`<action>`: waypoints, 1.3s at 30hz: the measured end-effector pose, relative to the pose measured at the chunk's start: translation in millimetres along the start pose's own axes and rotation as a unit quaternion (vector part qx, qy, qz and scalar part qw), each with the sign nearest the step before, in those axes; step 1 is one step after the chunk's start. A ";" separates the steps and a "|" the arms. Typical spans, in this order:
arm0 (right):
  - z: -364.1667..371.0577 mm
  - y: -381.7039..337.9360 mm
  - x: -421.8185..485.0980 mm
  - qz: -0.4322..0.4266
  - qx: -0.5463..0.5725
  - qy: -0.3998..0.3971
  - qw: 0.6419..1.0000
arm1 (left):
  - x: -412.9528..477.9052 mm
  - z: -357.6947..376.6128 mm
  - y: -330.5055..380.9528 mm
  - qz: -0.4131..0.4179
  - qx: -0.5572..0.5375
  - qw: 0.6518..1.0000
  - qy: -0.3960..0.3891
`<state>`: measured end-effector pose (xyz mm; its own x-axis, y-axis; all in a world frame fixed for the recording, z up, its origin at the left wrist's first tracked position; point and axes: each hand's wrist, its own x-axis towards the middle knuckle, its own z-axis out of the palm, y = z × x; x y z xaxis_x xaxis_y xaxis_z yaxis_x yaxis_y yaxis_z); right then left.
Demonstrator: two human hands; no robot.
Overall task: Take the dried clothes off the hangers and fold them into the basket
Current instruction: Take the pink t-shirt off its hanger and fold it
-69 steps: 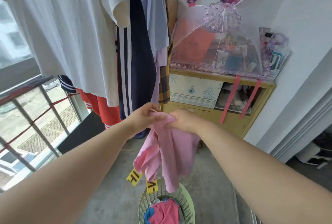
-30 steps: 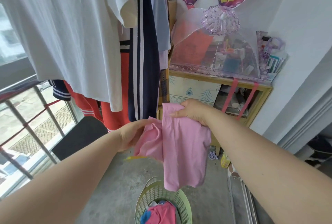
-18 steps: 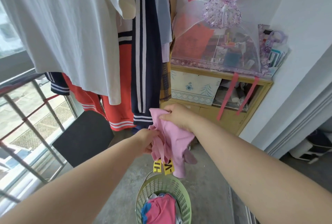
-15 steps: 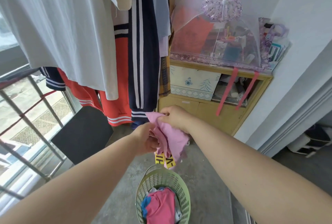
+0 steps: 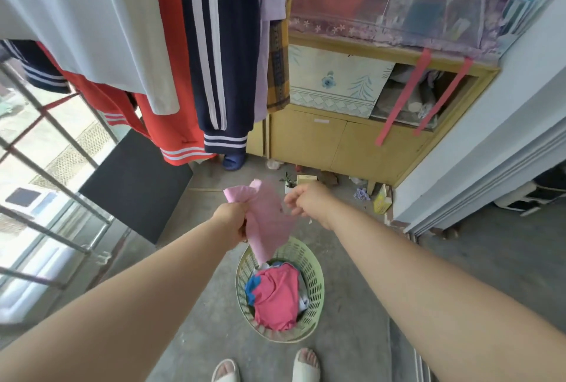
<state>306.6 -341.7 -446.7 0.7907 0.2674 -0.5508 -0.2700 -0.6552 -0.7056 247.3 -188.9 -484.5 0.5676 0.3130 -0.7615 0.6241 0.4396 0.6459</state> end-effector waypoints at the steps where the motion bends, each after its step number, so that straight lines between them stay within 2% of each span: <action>1: 0.5 10.3 7.2 0.025 0.016 0.012 0.999 | 9.4 -0.1 -6.1 -0.004 0.018 1.000 0.006; 4: 9.1 45.7 24.9 0.068 0.041 0.011 0.997 | 32.9 -2.0 -25.9 -0.017 0.045 0.999 0.006; 14: 69.8 162.3 104.7 0.122 0.065 -0.019 0.990 | 142.0 5.0 -124.1 -0.067 0.141 0.987 0.027; 26: 97.1 277.7 151.8 0.177 0.081 -0.001 0.981 | 224.7 29.8 -215.7 -0.179 0.124 0.976 -0.031; 28: 99.8 291.1 159.1 0.177 0.071 0.008 0.982 | 240.6 31.3 -221.9 -0.188 0.154 0.970 -0.024; 30: 102.5 300.4 165.6 0.180 0.064 0.020 0.981 | 262.0 25.1 -228.6 -0.168 0.263 0.950 0.018; 32: 106.9 309.1 172.7 0.182 0.049 0.025 0.982 | 277.4 14.9 -231.9 -0.147 0.406 0.900 0.069; 33: 109.1 312.5 175.7 0.184 0.039 0.027 0.982 | 279.0 11.2 -231.0 -0.131 0.440 0.885 0.082; 35: 113.8 317.9 179.6 0.189 0.021 0.024 0.981 | 279.6 8.4 -231.4 -0.105 0.470 0.874 0.068; 39: 119.3 316.9 183.1 0.204 -0.025 0.009 0.979 | 271.0 8.3 -235.6 -0.107 0.500 0.859 0.015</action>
<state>300.3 -416.0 -824.3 0.6327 -0.0365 -0.7736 -0.5380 -0.7392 -0.4051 258.6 -214.6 -842.6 0.3771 0.3425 -0.8605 0.8705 -0.4483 0.2031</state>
